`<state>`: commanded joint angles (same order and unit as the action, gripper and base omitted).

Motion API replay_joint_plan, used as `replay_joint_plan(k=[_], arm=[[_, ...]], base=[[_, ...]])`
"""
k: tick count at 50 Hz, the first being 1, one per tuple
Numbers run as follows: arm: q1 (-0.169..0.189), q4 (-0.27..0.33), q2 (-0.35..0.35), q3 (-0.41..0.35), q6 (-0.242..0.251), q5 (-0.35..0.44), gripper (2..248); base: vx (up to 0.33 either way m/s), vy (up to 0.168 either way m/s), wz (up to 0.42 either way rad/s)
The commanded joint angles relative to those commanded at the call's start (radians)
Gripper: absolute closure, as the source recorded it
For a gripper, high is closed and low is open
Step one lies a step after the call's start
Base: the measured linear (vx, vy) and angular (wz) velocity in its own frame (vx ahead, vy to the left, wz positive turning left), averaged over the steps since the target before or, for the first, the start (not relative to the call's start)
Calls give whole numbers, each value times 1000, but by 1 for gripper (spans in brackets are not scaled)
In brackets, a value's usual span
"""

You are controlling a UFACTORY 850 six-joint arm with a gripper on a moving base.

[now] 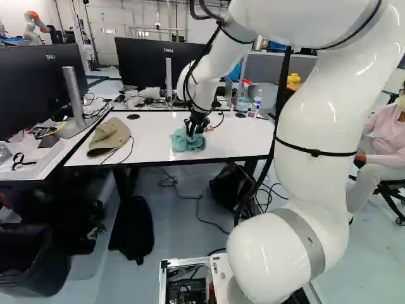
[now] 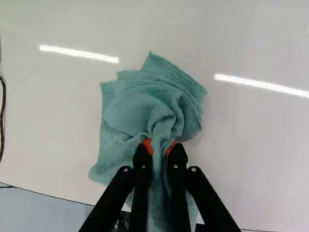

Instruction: Clean the table with the green towel

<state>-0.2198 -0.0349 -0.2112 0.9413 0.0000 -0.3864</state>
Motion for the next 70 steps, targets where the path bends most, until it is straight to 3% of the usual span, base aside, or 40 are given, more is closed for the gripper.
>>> replay_joint_plan(k=[17,55,70], arm=[[15,0,71,-83,0,0,204],[158,0,106,-122,0,0,204],[157,0,135,-127,0,0,204]], base=[[0,0,0],[0,0,0],[0,0,0]])
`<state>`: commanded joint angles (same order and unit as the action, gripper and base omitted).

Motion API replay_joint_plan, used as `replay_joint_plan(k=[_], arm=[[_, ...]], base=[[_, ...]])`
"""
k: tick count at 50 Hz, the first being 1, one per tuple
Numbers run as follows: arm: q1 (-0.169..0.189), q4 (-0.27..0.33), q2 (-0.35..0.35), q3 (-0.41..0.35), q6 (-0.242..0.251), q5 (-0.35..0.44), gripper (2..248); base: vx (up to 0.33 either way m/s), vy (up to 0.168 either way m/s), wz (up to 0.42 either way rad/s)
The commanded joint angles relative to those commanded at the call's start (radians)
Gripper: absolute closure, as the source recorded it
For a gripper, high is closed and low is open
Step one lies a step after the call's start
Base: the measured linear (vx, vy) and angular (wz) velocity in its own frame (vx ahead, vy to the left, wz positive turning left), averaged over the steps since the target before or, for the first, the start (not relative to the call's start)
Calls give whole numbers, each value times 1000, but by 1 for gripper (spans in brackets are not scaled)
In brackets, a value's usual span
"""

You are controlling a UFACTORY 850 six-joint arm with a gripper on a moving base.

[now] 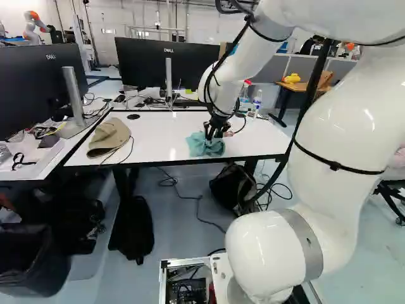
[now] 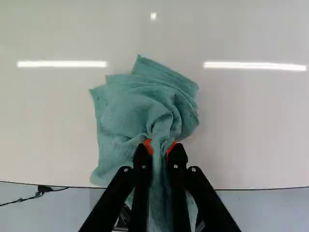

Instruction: Clean the table with the green towel

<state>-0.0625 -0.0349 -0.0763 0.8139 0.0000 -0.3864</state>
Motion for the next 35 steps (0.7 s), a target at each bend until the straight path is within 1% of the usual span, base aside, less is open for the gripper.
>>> replay_joint_plan(k=[7,21,35], arm=[[-15,0,9,12,0,0,204],[-65,0,33,29,0,0,204],[-119,0,19,44,0,0,204]], base=[[0,0,0],[0,0,0],[0,0,0]])
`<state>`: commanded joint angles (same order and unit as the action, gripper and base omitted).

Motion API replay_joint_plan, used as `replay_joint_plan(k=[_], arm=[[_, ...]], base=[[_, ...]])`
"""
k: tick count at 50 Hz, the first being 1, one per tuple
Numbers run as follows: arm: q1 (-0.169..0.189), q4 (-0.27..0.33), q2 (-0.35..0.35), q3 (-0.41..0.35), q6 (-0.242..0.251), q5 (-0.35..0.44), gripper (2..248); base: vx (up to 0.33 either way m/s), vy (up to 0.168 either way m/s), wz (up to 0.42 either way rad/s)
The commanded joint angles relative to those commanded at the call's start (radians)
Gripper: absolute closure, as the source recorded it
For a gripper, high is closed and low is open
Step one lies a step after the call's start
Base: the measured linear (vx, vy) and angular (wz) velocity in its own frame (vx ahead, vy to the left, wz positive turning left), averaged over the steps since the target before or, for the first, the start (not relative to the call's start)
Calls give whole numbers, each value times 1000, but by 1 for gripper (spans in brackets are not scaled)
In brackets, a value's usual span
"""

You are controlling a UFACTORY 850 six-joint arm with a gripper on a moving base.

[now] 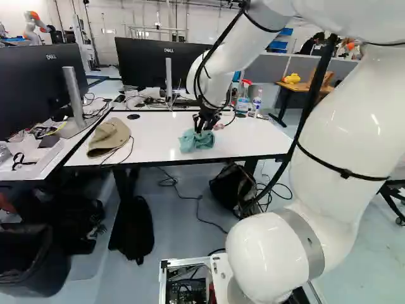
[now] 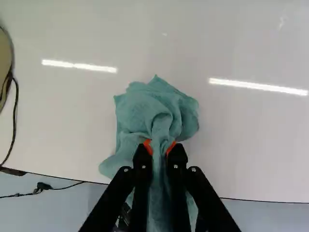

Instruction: Clean the table with the green towel

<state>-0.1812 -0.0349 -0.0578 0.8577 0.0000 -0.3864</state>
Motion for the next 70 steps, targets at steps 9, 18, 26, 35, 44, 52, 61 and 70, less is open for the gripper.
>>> replay_joint_plan(k=[9,18,26,35,44,52,61,70], arm=[[-34,0,-9,10,0,0,204],[-68,0,-17,18,0,0,204],[-99,0,-19,21,0,0,204],[-134,0,-12,13,0,0,204],[-170,0,1,0,0,0,204],[-203,0,11,-11,0,0,204],[-222,0,12,-12,0,0,204],[-222,0,12,-12,0,0,204]], base=[[0,0,0],[0,0,0],[0,0,0],[0,0,0],[0,0,0],[0,0,0],[0,0,0],[0,0,0]])
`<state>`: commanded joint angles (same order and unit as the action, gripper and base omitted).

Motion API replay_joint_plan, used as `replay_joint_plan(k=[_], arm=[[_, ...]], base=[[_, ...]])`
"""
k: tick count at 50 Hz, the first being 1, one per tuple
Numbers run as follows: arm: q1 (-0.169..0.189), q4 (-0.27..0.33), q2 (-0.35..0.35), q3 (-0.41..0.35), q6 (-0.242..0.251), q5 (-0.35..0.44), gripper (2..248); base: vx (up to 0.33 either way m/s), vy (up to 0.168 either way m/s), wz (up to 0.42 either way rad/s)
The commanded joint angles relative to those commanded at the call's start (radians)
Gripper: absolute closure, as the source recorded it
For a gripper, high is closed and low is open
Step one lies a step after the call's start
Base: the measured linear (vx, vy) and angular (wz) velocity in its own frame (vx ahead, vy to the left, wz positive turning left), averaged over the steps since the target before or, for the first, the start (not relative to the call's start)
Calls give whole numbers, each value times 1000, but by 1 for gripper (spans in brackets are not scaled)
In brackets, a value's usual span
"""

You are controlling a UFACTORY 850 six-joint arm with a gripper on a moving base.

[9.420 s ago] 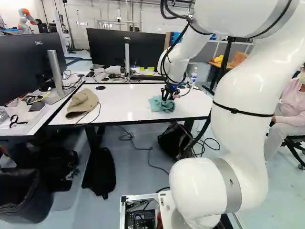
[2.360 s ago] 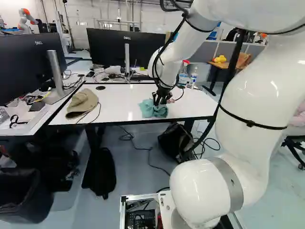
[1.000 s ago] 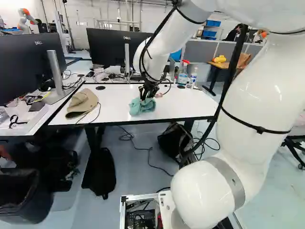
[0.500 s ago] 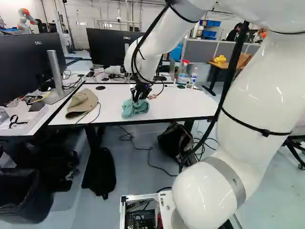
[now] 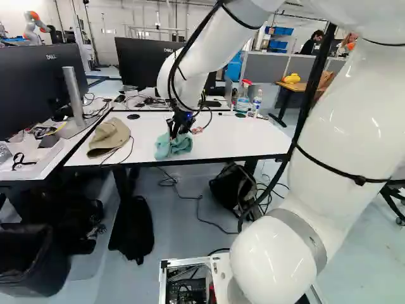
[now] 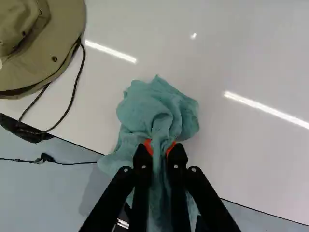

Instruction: Clean the table with the green towel

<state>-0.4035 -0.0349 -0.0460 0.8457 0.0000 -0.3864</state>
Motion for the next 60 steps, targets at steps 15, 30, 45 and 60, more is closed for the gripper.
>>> replay_joint_plan(k=[15,30,45,60], arm=[[7,0,18,-3,0,0,204],[63,0,48,9,0,0,204],[125,0,66,31,0,0,204],[181,0,60,65,0,0,204]], base=[[0,0,0],[0,0,0],[0,0,0],[0,0,0]])
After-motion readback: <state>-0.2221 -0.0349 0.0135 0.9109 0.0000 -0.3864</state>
